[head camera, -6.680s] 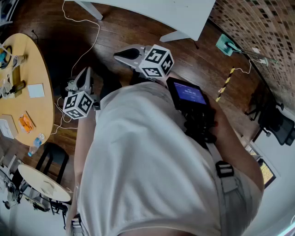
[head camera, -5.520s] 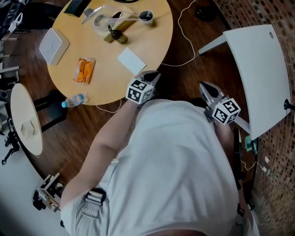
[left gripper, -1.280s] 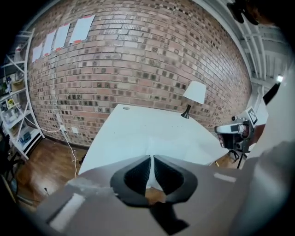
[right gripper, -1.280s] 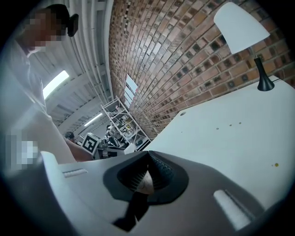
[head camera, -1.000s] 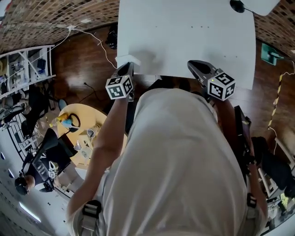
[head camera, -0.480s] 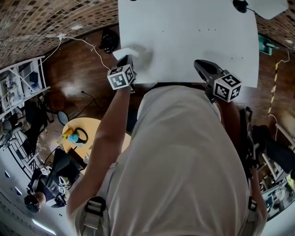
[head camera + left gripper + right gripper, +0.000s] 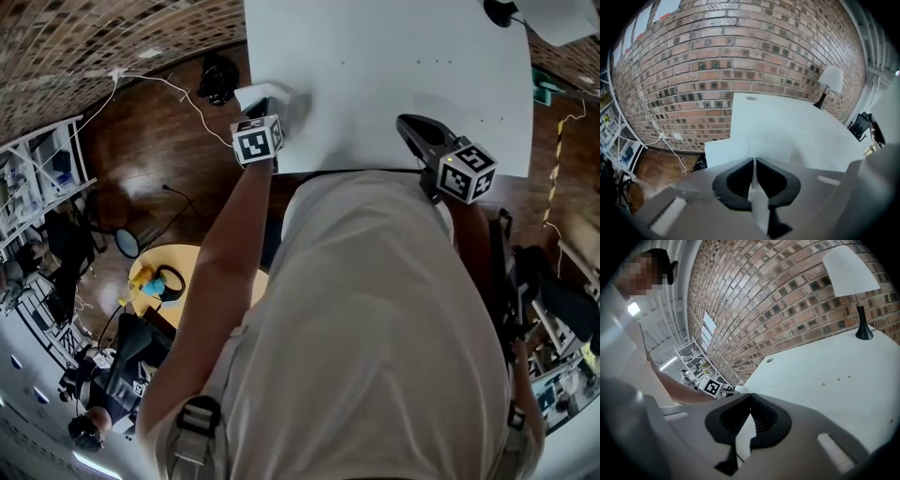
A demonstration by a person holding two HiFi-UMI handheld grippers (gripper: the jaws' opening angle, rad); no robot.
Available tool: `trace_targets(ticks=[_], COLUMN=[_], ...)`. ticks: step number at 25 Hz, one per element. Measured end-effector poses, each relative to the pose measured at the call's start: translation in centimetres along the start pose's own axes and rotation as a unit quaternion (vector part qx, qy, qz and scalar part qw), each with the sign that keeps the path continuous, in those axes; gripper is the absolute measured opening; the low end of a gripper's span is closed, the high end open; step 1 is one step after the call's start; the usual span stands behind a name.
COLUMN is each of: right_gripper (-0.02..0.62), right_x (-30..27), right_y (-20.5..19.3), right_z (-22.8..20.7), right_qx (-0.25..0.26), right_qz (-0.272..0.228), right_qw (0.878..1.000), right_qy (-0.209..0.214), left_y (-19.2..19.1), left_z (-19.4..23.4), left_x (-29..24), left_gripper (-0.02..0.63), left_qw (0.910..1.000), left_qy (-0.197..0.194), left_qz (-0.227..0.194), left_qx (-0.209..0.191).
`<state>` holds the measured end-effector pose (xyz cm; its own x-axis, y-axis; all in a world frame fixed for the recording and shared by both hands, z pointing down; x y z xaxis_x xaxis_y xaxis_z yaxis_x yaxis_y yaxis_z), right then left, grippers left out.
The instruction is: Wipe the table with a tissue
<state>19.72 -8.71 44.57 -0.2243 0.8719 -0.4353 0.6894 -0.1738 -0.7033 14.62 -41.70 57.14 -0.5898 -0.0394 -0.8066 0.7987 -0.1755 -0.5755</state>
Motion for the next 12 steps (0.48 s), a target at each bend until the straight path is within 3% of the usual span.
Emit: trace_targets(ticks=[3, 8, 12], right_gripper=[0.008, 0.008, 0.008], right_x=[-0.1, 0.5, 1.8], right_y=[0.2, 0.1, 0.4], right_z=[-0.3, -2.1, -3.3], right_qx=[-0.007, -0.011, -0.009], right_qz=[0.000, 0.016, 0.031], right_qw=[1.000, 1.000, 0.999], right_qy=[0.000, 0.001, 0.011], left_y=[0.7, 0.8, 0.4], left_z=[-0.4, -2.4, -3.9], left_x=[-0.3, -1.6, -1.4], left_gripper=[0.025, 0.018, 0.017], left_qw=[0.9994, 0.9902, 0.9886], left_qy=[0.013, 0.052, 0.080], left_qz=[-0.002, -0.006, -0.008], left_qx=[-0.031, -0.130, -0.127])
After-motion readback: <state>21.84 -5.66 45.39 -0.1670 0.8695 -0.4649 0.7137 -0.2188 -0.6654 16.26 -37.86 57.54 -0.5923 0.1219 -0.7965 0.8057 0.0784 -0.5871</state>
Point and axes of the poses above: the fingertips, and each gripper's own axes: x backward along the fingers, z to its left, y out of its top, the point moved 6 cm from there along x, backward along the fingers
